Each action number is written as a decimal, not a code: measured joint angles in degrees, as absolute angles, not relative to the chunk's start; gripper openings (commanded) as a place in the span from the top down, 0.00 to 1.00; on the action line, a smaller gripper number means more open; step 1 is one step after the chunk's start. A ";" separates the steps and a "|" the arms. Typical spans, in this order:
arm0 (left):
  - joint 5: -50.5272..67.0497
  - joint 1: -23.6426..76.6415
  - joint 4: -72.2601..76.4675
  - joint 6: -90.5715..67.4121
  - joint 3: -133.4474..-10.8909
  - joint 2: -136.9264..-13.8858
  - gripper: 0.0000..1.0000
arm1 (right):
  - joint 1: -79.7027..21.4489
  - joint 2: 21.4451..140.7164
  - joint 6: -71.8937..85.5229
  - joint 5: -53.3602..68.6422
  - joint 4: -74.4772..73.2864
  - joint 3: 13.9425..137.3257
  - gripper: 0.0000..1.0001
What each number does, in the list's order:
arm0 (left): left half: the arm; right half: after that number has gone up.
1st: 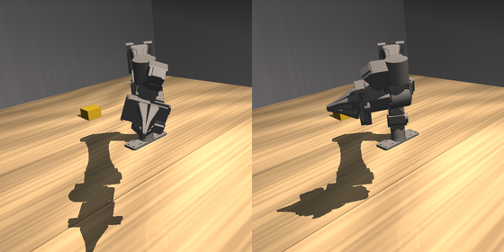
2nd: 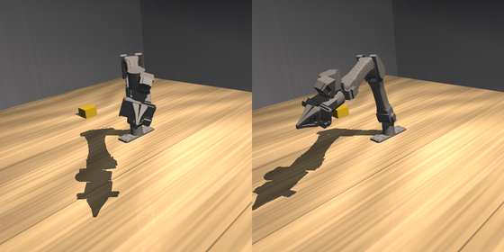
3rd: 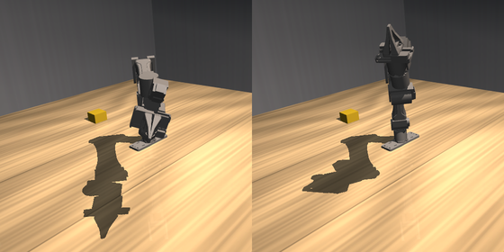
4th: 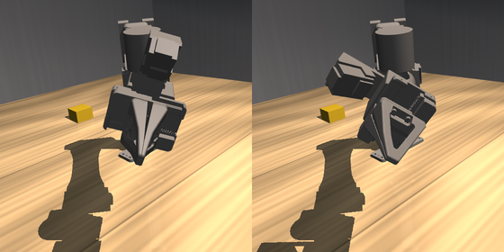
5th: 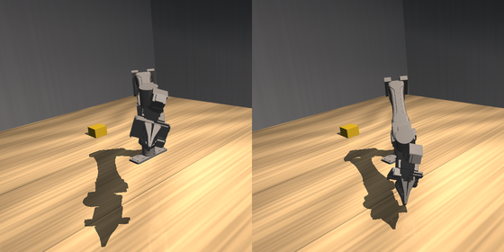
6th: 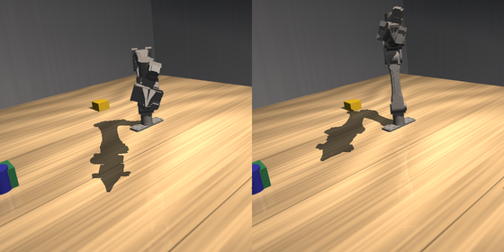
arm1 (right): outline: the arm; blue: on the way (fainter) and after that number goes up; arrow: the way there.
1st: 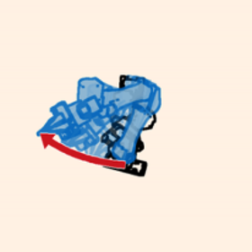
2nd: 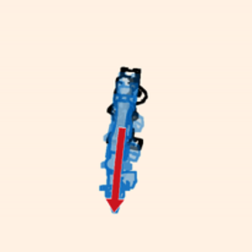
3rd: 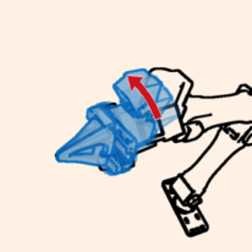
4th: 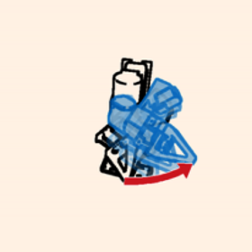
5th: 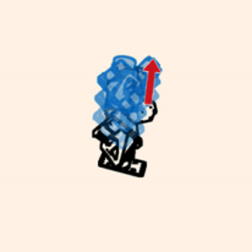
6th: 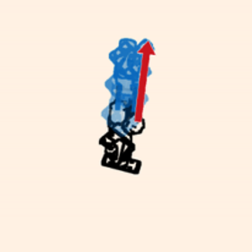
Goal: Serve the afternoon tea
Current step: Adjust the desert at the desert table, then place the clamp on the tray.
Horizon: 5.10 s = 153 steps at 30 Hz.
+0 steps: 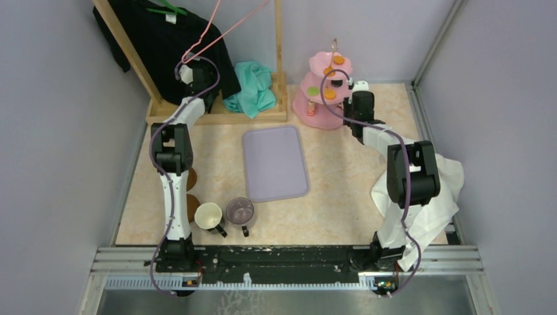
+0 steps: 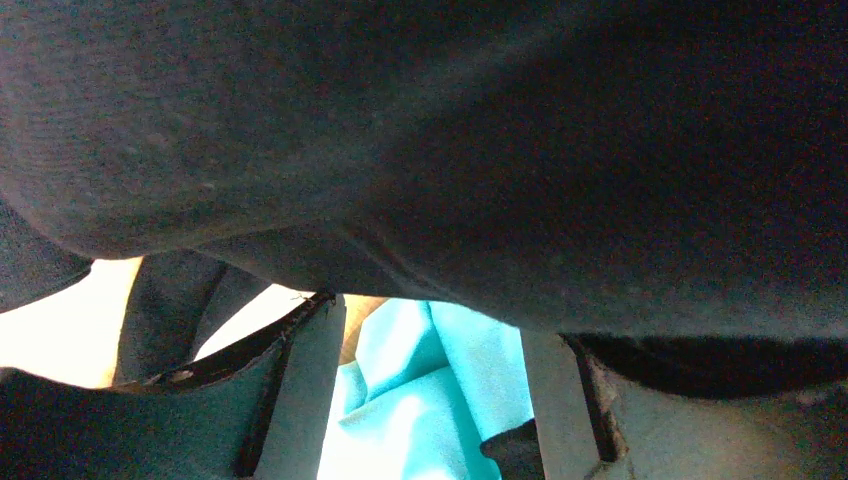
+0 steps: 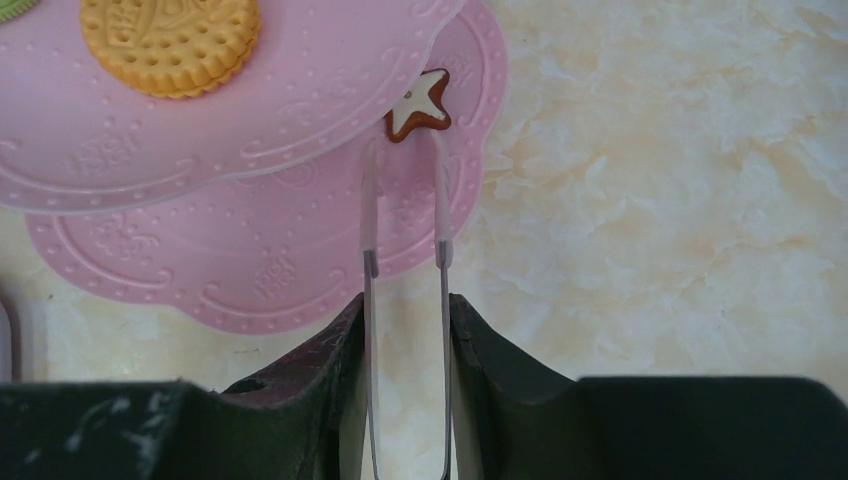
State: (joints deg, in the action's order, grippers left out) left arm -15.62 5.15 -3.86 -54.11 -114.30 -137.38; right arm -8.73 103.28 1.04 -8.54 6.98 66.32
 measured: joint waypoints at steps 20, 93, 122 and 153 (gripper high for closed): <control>-15.66 5.13 -5.19 -54.11 -118.48 -140.59 0.30 | -8.71 108.86 -0.71 -10.66 3.92 71.42 0.65; -15.40 5.15 -4.95 -54.81 -113.67 -140.11 0.30 | -14.15 103.20 0.67 -9.47 -2.83 68.49 0.65; -14.87 5.17 -2.63 -54.85 -105.41 -133.75 0.30 | -22.52 90.37 -0.01 -11.97 -3.86 64.55 0.80; -13.87 5.15 1.74 -54.37 -93.36 -126.23 0.31 | -41.32 104.73 4.64 -3.29 2.52 62.43 0.62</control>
State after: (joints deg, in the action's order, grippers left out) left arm -13.87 5.15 1.74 -54.37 -93.36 -126.23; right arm -41.32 104.73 4.64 -3.29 2.52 62.43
